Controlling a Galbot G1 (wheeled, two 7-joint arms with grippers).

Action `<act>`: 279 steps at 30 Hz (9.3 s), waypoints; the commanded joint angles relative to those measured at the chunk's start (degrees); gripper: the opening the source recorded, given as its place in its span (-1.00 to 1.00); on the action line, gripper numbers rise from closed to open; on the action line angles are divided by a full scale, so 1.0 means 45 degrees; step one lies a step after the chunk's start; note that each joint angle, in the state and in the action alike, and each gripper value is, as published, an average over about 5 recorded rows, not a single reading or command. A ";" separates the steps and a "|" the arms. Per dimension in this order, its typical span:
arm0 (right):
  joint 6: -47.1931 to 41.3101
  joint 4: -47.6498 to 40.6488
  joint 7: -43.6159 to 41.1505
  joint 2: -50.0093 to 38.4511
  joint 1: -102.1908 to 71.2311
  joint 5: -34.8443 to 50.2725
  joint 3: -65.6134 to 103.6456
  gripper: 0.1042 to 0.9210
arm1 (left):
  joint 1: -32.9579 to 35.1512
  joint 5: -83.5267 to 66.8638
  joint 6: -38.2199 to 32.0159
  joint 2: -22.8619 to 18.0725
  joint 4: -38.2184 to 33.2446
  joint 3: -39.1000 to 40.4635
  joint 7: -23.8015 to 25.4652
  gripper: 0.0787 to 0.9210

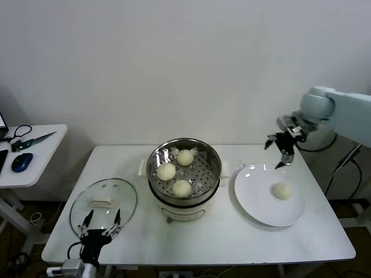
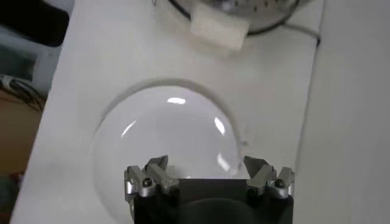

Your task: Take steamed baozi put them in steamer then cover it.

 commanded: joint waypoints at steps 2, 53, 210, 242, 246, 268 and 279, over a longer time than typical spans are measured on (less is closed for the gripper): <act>-0.1109 -0.2030 0.0188 -0.1412 -0.4304 -0.2025 0.3111 0.76 | -0.0031 -0.0004 0.0006 0.0001 0.0023 -0.0008 0.0003 0.77; -0.0736 -0.2102 0.0040 0.0875 -0.2126 -0.1078 0.1594 0.30 | 0.0139 0.0175 -0.0121 -0.0193 0.0246 -0.0074 -0.0055 0.77; 0.4500 0.6898 1.1539 0.6350 -3.0849 0.0304 3.0184 0.76 | -0.3623 1.8811 -0.1679 0.3364 0.7085 0.0597 -0.5810 0.77; 0.4420 0.7053 1.1598 0.6613 -3.0686 -0.0023 3.0079 0.76 | -0.5587 1.8707 -0.1450 0.3346 0.9314 0.1276 -0.5538 -0.22; 0.4341 0.7119 1.1651 0.6634 -3.0631 -0.0029 3.0058 0.76 | -0.5514 1.8710 -0.1396 0.3148 0.9388 0.1279 -0.5566 -0.49; 0.4084 0.7231 1.1920 0.6751 -3.0340 -0.0692 2.9702 0.76 | -0.4691 1.3069 0.1321 0.5151 0.3052 0.0783 -0.2095 -0.86; 0.4049 0.7080 1.1916 0.6821 -2.9928 -0.0940 2.9417 0.76 | -0.6378 1.3080 0.6555 0.7139 -0.1002 0.2965 0.1945 -0.86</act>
